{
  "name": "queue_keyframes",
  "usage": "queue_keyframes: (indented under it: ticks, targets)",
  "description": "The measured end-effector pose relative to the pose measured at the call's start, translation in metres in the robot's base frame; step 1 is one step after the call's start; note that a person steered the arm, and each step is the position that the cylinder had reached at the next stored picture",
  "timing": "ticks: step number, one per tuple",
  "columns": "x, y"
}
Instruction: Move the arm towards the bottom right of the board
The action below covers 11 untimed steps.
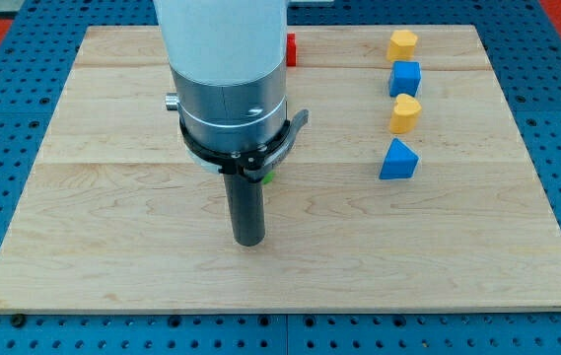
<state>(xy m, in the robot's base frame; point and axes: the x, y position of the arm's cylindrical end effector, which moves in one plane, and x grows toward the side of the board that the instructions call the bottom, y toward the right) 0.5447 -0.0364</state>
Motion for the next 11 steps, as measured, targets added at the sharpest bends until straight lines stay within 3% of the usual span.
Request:
queue_keyframes:
  ticks: [4,6,7,8,9,10,11]
  targets:
    - [-0.010,0.000]
    - [-0.012,0.045]
    - [0.024,0.051]
    - [0.035,0.102]
    - [0.005,0.221]
    - [-0.026,0.294]
    - [-0.110,0.291]
